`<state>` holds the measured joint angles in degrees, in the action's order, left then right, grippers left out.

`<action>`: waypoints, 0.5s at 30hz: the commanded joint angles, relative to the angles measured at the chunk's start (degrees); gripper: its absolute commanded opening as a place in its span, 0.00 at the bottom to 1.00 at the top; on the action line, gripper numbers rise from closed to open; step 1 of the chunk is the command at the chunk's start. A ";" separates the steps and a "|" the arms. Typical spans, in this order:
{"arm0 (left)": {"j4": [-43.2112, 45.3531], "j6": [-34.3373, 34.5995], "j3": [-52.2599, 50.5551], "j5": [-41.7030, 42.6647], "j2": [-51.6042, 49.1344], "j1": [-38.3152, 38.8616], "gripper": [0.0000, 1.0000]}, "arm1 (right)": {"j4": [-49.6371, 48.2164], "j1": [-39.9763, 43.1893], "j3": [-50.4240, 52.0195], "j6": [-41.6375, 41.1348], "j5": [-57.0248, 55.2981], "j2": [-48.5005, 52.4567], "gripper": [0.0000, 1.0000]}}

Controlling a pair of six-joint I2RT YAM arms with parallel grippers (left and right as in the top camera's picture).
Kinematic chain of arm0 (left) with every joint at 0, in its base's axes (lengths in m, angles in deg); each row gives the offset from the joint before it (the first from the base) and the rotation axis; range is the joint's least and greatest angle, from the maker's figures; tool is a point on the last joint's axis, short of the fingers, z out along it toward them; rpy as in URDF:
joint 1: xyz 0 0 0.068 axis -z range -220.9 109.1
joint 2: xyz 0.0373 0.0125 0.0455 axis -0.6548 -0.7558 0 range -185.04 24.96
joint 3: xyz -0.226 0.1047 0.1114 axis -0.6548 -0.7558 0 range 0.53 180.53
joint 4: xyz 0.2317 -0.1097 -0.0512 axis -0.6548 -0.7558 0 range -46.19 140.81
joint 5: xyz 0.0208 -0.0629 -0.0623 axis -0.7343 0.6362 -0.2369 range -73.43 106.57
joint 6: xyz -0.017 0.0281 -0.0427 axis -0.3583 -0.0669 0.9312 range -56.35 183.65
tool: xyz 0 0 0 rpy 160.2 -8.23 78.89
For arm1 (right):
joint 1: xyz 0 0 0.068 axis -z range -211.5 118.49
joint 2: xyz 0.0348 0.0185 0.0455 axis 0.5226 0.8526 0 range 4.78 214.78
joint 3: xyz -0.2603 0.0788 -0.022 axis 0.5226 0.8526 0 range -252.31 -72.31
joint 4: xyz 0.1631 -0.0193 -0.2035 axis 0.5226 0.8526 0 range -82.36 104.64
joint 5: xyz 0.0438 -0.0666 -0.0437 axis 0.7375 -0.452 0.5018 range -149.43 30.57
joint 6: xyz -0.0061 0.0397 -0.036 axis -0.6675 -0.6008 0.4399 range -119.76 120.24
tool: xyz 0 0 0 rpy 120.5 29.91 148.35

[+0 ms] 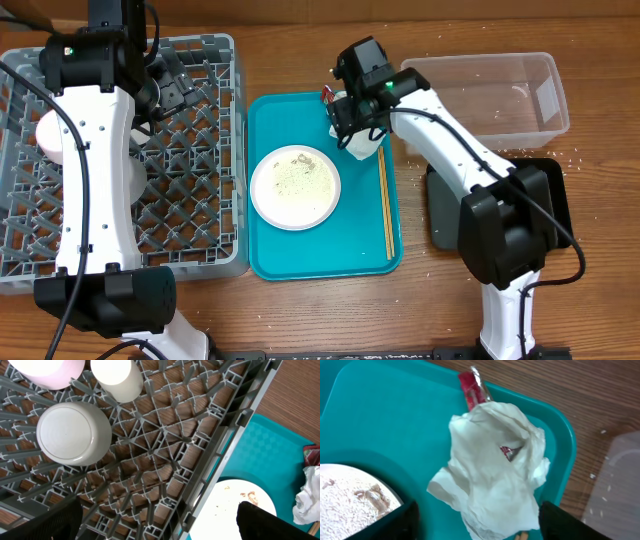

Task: Sort waste into correct bins and load items into the dishwasher
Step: 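Move the right gripper over the teal tray to the white tissue, then grasp the crumpled white tissue with the right gripper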

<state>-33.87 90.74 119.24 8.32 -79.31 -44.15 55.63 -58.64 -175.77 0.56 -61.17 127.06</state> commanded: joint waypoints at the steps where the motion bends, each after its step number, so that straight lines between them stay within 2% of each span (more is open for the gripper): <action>1: -0.07 0.79 -0.07 -0.74 -0.37 0.26 1.00 | -0.59 -1.40 -1.49 1.01 -0.72 1.31 0.74; 10: -0.07 0.79 -0.07 -0.74 -0.37 0.26 1.00 | -1.40 -2.91 -0.70 0.98 -7.50 6.29 0.68; 15: -0.07 0.79 -0.07 -0.74 -0.35 0.26 1.00 | -2.05 -2.91 -0.66 0.98 -9.51 6.75 0.56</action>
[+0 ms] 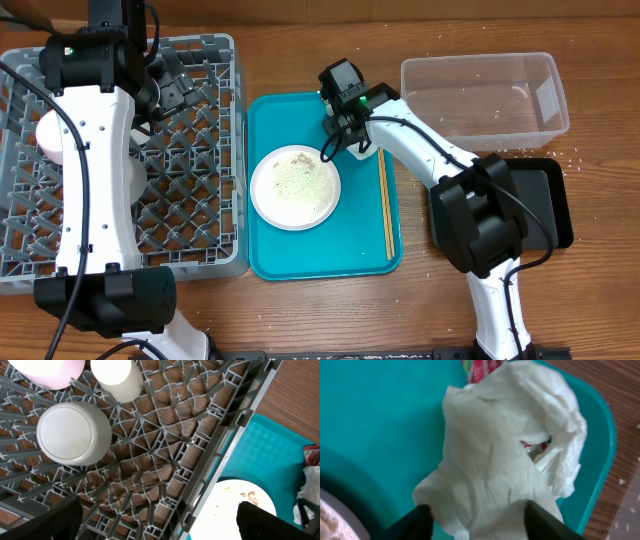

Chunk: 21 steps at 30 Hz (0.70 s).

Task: Sort waste into correct bins and load items into the dishwasher
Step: 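Grasp the crumpled white tissue with the right gripper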

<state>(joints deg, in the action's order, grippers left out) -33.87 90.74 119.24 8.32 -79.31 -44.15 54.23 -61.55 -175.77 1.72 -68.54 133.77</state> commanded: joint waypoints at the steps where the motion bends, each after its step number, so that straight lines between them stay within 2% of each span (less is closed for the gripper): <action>1: -0.07 0.79 -0.07 -0.74 -0.37 0.26 1.00 | -0.94 0.00 -0.50 -0.17 -2.32 0.22 0.55; 6: -0.07 0.79 -0.07 -0.74 -0.37 0.26 1.00 | -1.73 -0.09 0.33 -0.48 -2.47 1.46 0.55; 8: -0.07 0.79 -0.07 -0.74 -0.37 0.26 1.00 | -1.51 -0.17 0.33 -1.51 -2.47 1.55 0.50; 11: -0.07 0.79 -0.07 -0.74 -0.35 0.26 1.00 | -0.81 -0.28 -0.33 -2.54 -2.49 1.42 0.27; 17: -0.07 0.79 -0.07 -0.74 -0.37 0.26 1.00 | 3.19 -0.26 -4.44 -5.05 -2.47 -0.59 0.04; 21: -0.07 0.79 -0.07 -0.74 -0.35 0.26 1.00 | 7.76 -0.26 -8.61 -7.74 -2.43 -3.56 0.04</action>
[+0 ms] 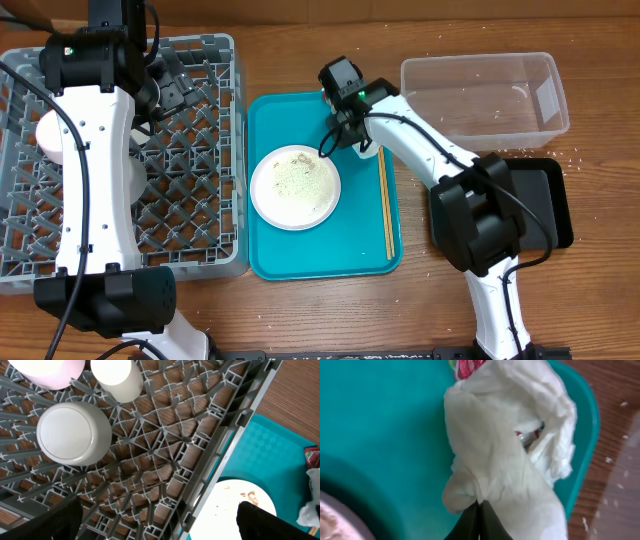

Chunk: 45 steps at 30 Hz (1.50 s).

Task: Sort waste into correct bins and load items into the dishwasher
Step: 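Grasp the crumpled white tissue with the right gripper, then carry the tissue to the clear plastic box and release it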

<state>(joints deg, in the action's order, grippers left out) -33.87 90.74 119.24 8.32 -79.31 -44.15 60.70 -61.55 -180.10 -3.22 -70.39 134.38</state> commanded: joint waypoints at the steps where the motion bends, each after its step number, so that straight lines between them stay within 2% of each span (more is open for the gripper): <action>1: -0.07 0.79 -0.07 -0.74 -0.37 0.26 1.00 | 2.82 -0.26 -5.44 -3.52 -0.37 -5.27 0.04; 6: -0.07 0.79 -0.07 -0.74 -0.37 0.26 1.00 | 11.89 -0.26 -10.69 -5.42 3.41 -10.95 0.04; 13: -0.07 0.79 -0.07 -0.74 -0.37 0.26 1.00 | 21.53 0.00 -11.06 -8.83 2.78 -18.38 0.04; 21: -0.07 0.79 -0.07 -0.74 -0.35 0.26 1.00 | 32.89 5.81 -11.06 -34.12 -6.45 -25.81 0.04; 27: -0.09 0.79 -0.07 -0.74 -0.35 0.33 1.00 | 44.02 13.31 -9.70 -60.83 -13.40 -26.21 0.04; 36: -0.07 0.79 -0.07 -0.74 -0.37 0.26 1.00 | 42.47 27.61 2.93 -81.20 -3.17 -26.25 0.05; 45: -0.09 0.79 -0.07 -0.74 -0.44 0.33 1.00 | 29.73 29.79 15.58 -81.68 2.01 -26.25 0.04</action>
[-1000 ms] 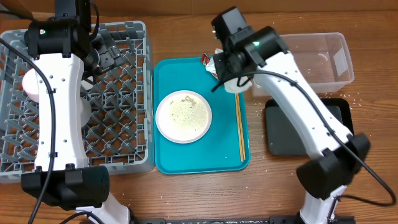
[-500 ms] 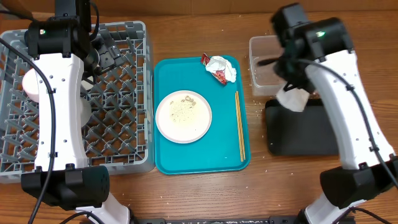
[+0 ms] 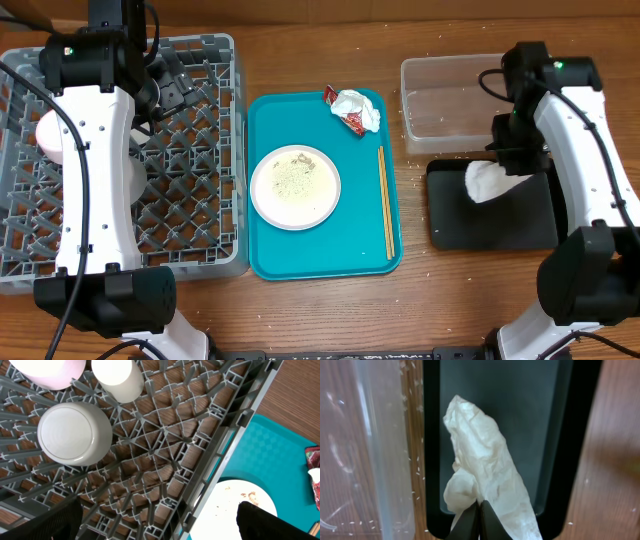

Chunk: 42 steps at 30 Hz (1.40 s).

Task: Sort waste into correct bins and load items into the dishwasher
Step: 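Carry the tissue to the clear plastic box and release it, then move the right gripper back to the red wrapper on the tray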

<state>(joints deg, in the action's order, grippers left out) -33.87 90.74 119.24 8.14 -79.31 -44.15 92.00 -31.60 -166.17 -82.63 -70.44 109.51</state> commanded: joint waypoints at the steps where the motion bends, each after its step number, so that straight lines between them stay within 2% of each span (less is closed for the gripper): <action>1: -0.09 0.79 -0.07 -0.57 -0.44 0.28 1.00 | -2.10 -0.15 1.79 -2.29 2.08 -1.38 0.04; 17: -0.09 0.81 -0.07 -0.57 -0.46 0.26 1.00 | -14.56 -0.15 -1.75 -2.19 3.89 -1.44 0.04; 22: -0.11 0.79 -0.07 -0.57 -0.46 0.26 1.00 | -27.15 -0.31 -1.88 3.87 5.62 -1.40 0.04; 29: -0.09 0.79 -0.07 -0.57 -0.46 0.26 1.00 | -37.00 -0.70 -1.66 3.85 4.68 -0.48 0.05; 31: -0.09 0.79 -0.07 -0.57 -0.46 0.26 1.00 | -37.62 -0.70 -1.66 3.85 3.76 0.52 0.13; 34: -0.09 0.79 -0.07 -0.59 -0.46 0.26 1.00 | -37.77 -0.74 -1.66 5.01 3.82 2.36 0.68; 36: -0.09 0.79 -0.07 -0.59 -0.46 0.26 1.00 | -38.18 -0.94 -1.66 10.14 4.31 3.17 0.83; 40: -0.09 0.79 -0.07 -0.59 -0.46 0.26 1.00 | -41.16 -1.55 -2.34 22.14 9.31 2.97 0.97; 42: -0.09 0.79 -0.07 -0.59 -0.46 0.26 1.00 | -43.25 -2.49 -3.67 29.42 14.19 2.86 0.98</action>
<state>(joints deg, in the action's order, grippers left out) -33.89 90.74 119.24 8.14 -79.31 -44.15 50.73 -32.59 -166.61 -66.63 -62.68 112.86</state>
